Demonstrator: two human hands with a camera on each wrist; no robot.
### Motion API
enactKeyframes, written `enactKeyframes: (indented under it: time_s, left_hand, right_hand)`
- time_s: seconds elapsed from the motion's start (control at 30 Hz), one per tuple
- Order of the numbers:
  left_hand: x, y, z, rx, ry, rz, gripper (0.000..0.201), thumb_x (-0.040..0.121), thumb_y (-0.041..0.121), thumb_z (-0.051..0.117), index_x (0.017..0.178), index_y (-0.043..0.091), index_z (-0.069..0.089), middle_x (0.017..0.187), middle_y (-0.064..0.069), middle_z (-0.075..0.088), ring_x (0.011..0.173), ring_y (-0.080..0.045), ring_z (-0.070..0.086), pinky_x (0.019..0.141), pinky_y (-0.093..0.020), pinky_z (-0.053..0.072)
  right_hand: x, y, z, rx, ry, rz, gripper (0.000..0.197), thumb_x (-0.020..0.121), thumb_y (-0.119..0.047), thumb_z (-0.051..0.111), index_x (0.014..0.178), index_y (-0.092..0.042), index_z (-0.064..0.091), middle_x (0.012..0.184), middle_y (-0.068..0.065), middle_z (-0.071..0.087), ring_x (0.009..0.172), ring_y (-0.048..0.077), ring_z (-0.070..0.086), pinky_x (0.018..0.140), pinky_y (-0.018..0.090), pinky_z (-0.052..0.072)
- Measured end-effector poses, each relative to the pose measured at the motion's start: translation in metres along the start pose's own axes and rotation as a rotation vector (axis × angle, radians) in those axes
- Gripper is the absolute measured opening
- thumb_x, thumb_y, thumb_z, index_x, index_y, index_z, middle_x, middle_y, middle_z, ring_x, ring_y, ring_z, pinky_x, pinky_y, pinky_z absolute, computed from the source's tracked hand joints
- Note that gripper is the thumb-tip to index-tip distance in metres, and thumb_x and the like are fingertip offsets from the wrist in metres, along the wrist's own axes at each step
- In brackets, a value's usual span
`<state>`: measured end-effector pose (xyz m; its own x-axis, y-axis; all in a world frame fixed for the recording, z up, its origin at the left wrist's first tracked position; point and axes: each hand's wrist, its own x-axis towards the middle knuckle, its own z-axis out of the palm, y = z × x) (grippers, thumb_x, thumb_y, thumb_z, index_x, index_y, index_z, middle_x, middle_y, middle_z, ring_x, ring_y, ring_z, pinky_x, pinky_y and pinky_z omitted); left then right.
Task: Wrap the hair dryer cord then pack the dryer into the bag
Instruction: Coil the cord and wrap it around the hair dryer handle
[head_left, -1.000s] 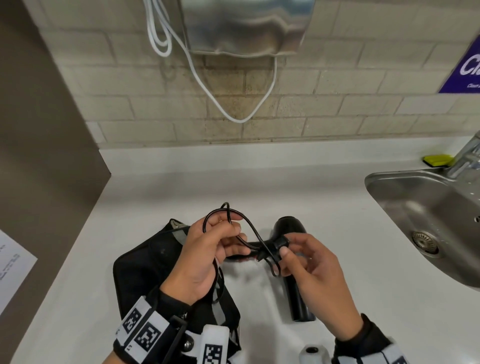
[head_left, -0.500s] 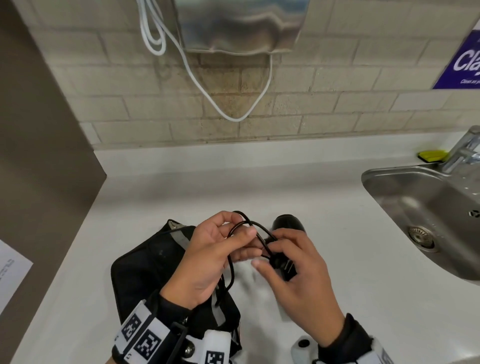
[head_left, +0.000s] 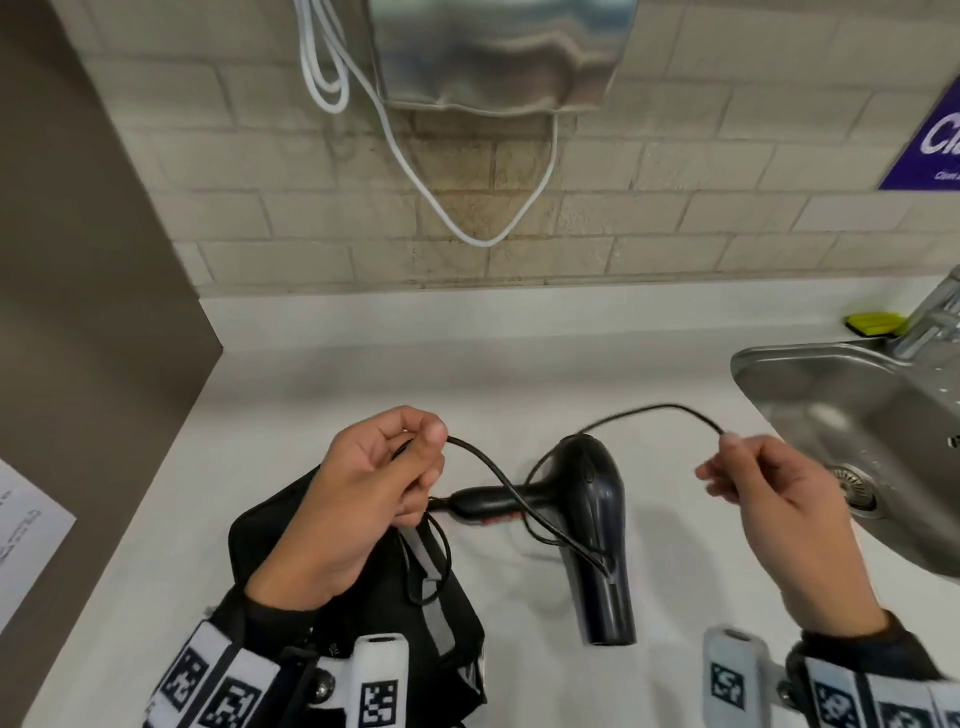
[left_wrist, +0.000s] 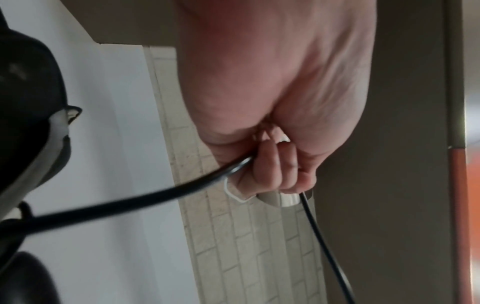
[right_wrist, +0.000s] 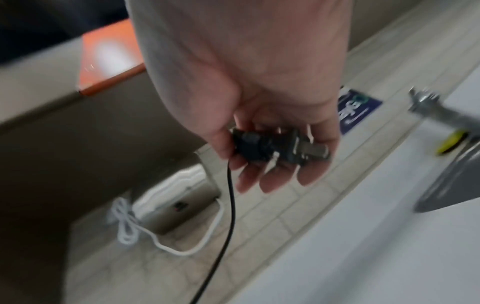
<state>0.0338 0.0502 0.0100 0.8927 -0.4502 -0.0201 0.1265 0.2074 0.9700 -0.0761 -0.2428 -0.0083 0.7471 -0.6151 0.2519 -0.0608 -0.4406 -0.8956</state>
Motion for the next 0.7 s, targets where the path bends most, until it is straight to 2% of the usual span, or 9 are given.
enactKeyframes:
  time_s: [0.1, 0.23, 0.3, 0.37, 0.4, 0.47, 0.57, 0.63, 0.7]
  left_hand:
    - [-0.003, 0.014, -0.002, -0.054, 0.013, 0.083, 0.017, 0.081, 0.031, 0.065, 0.078, 0.014, 0.062, 0.059, -0.001, 0.044, 0.040, -0.007, 0.026, 0.040, -0.016, 0.023]
    - [-0.003, 0.033, -0.001, -0.082, 0.056, 0.174, 0.017, 0.077, 0.032, 0.066, 0.077, 0.016, 0.062, 0.057, 0.000, 0.045, 0.038, -0.005, 0.026, 0.039, -0.016, 0.022]
    - [-0.002, 0.040, 0.001, -0.045, 0.066, 0.214, 0.017, 0.077, 0.033, 0.066, 0.076, 0.016, 0.062, 0.057, 0.001, 0.046, 0.038, -0.006, 0.027, 0.040, -0.018, 0.021]
    - [0.000, 0.045, 0.005, 0.045, 0.067, 0.245, 0.016, 0.078, 0.032, 0.067, 0.075, 0.017, 0.064, 0.056, 0.001, 0.048, 0.040, -0.008, 0.029, 0.040, -0.018, 0.024]
    - [0.001, 0.046, 0.008, 0.095, 0.064, 0.256, 0.015, 0.078, 0.032, 0.068, 0.076, 0.017, 0.065, 0.055, 0.002, 0.050, 0.041, -0.009, 0.030, 0.040, -0.018, 0.026]
    - [0.004, 0.045, 0.017, 0.182, 0.042, 0.281, 0.015, 0.077, 0.031, 0.070, 0.076, 0.017, 0.068, 0.053, 0.003, 0.055, 0.040, -0.010, 0.032, 0.040, -0.017, 0.028]
    - [0.008, 0.042, 0.034, 0.281, -0.038, 0.323, 0.016, 0.077, 0.025, 0.072, 0.080, 0.010, 0.070, 0.050, 0.005, 0.059, 0.036, -0.001, 0.042, 0.040, -0.011, 0.033]
    - [0.010, 0.040, 0.042, 0.311, -0.065, 0.335, 0.011, 0.081, 0.014, 0.073, 0.082, 0.003, 0.070, 0.049, 0.008, 0.062, 0.035, 0.003, 0.048, 0.042, -0.006, 0.036]
    - [0.011, 0.039, 0.040, 0.305, -0.067, 0.344, 0.010, 0.081, 0.016, 0.074, 0.081, 0.007, 0.071, 0.050, 0.007, 0.063, 0.037, 0.002, 0.049, 0.043, -0.009, 0.038]
  right_hand:
    - [-0.002, 0.038, -0.008, -0.200, -0.072, 0.093, 0.034, 0.097, -0.027, 0.052, 0.071, -0.010, 0.065, 0.065, -0.002, 0.071, 0.067, 0.017, 0.068, 0.061, 0.030, 0.044]
    - [-0.018, 0.074, -0.002, -0.321, -0.237, 0.158, 0.029, 0.095, -0.024, 0.057, 0.068, -0.017, 0.065, 0.063, -0.005, 0.071, 0.068, 0.020, 0.069, 0.060, 0.030, 0.049]
    - [-0.026, 0.074, 0.008, -0.365, -0.281, 0.127, 0.010, 0.092, -0.018, 0.061, 0.085, -0.019, 0.067, 0.080, -0.006, 0.073, 0.082, 0.021, 0.069, 0.069, 0.027, 0.049]
    - [-0.030, 0.057, 0.018, -0.365, -0.208, 0.033, 0.014, 0.092, -0.018, 0.060, 0.105, -0.019, 0.064, 0.105, -0.003, 0.069, 0.100, 0.020, 0.064, 0.082, 0.030, 0.048]
    - [-0.032, 0.038, 0.022, -0.282, -0.172, -0.019, 0.014, 0.093, -0.021, 0.058, 0.107, -0.022, 0.064, 0.107, -0.006, 0.068, 0.102, 0.016, 0.063, 0.084, 0.028, 0.049]
    - [-0.036, -0.014, 0.031, 0.005, -0.178, -0.097, 0.016, 0.094, -0.035, 0.056, 0.101, -0.025, 0.067, 0.101, -0.008, 0.073, 0.099, 0.008, 0.066, 0.083, 0.019, 0.051]
    - [-0.038, -0.081, 0.047, 0.360, -0.403, -0.112, 0.033, 0.088, -0.045, 0.060, 0.110, -0.021, 0.065, 0.103, 0.001, 0.074, 0.097, 0.014, 0.070, 0.085, 0.024, 0.054]
    - [-0.037, -0.106, 0.059, 0.364, -0.602, -0.056, 0.029, 0.088, -0.032, 0.067, 0.115, -0.022, 0.062, 0.100, -0.002, 0.074, 0.086, 0.017, 0.071, 0.079, 0.028, 0.057]
    - [-0.034, -0.120, 0.067, 0.259, -0.718, -0.112, 0.016, 0.091, -0.026, 0.064, 0.106, -0.022, 0.066, 0.077, -0.009, 0.068, 0.059, 0.012, 0.061, 0.060, 0.026, 0.051]
